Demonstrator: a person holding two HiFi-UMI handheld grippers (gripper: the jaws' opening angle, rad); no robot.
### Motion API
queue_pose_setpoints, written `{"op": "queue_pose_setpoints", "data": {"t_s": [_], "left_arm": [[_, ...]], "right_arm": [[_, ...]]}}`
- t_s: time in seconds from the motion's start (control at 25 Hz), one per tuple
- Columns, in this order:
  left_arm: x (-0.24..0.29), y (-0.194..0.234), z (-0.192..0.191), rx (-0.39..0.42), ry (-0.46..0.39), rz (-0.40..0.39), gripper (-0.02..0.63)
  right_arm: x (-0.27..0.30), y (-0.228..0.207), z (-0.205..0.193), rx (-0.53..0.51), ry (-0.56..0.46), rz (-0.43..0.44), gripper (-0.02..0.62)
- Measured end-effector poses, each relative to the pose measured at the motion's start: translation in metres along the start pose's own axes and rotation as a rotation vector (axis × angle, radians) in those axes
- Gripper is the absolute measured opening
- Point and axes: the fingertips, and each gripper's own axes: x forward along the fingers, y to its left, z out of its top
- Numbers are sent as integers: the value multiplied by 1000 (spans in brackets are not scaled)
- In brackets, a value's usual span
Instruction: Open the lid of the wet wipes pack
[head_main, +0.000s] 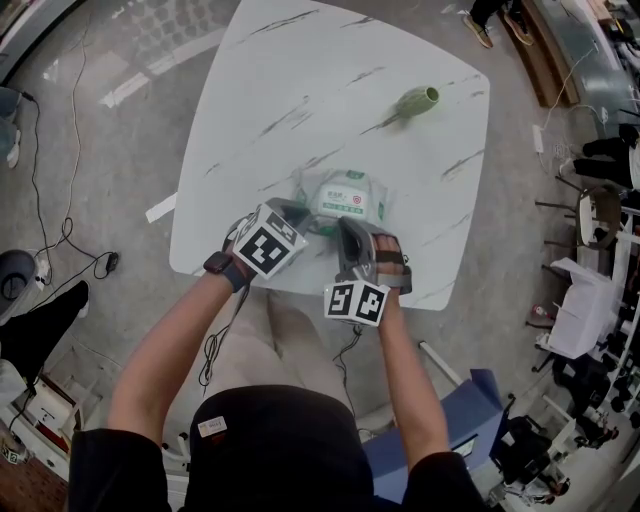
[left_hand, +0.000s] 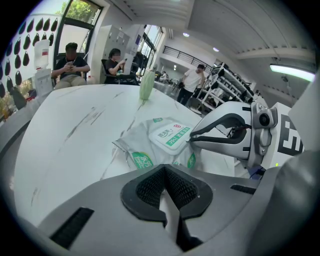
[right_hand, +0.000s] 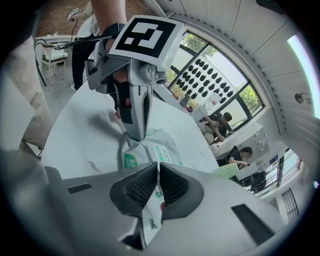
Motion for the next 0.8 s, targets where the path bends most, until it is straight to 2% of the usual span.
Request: {"op": "queue_pose_setpoints", "data": {"t_s": [0.16, 0.24, 0.64, 0.8], "left_arm": [[0, 0, 0, 7, 1, -2, 15], [0, 1, -1, 7, 0, 1, 16], [0, 1, -1, -3, 1, -10, 16], [0, 0, -1, -2, -1, -11, 16]], "right_arm": [[-5, -33, 4, 49, -17, -104, 11], [-1, -51, 6, 71, -15, -123, 11], [6, -67, -14, 111, 14, -105, 2], [6, -72, -18, 248, -23, -56, 2]]}}
